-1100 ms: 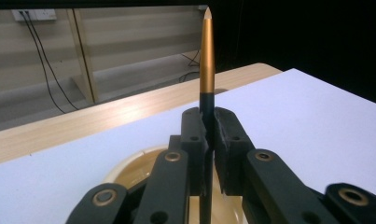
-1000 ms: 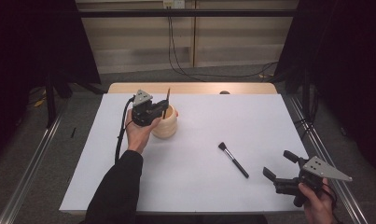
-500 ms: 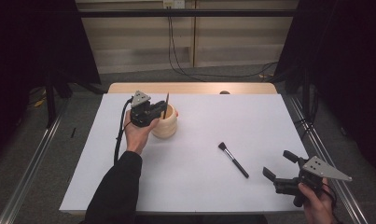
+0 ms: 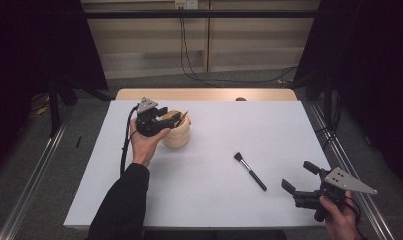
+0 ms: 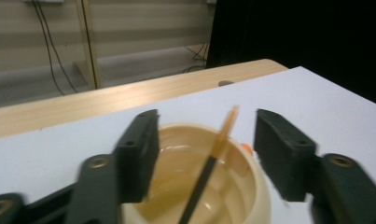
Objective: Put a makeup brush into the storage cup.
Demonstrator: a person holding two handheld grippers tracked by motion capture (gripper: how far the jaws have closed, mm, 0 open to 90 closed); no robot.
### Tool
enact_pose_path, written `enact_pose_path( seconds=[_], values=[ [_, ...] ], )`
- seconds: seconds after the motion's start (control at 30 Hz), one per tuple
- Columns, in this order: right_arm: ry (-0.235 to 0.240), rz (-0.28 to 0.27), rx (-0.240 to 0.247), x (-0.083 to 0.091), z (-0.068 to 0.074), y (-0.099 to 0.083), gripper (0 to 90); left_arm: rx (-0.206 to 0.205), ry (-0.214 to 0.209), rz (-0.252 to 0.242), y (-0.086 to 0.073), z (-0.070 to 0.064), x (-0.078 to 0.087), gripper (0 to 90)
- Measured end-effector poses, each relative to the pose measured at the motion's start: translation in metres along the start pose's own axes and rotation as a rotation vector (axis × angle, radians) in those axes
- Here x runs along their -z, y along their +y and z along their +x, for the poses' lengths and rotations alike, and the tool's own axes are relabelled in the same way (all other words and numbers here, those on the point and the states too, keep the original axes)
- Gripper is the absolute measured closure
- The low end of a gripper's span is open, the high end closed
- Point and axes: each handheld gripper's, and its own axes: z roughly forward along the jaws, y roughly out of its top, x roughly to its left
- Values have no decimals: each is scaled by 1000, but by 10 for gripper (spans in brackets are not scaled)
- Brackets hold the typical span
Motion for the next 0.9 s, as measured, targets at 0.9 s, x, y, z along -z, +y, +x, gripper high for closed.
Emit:
enact_pose_path(
  seconds=[0.9],
  values=[
    [0,2,4,0,0,0,0,-102,-65,-33,-9,-13,32,39]
  ],
)
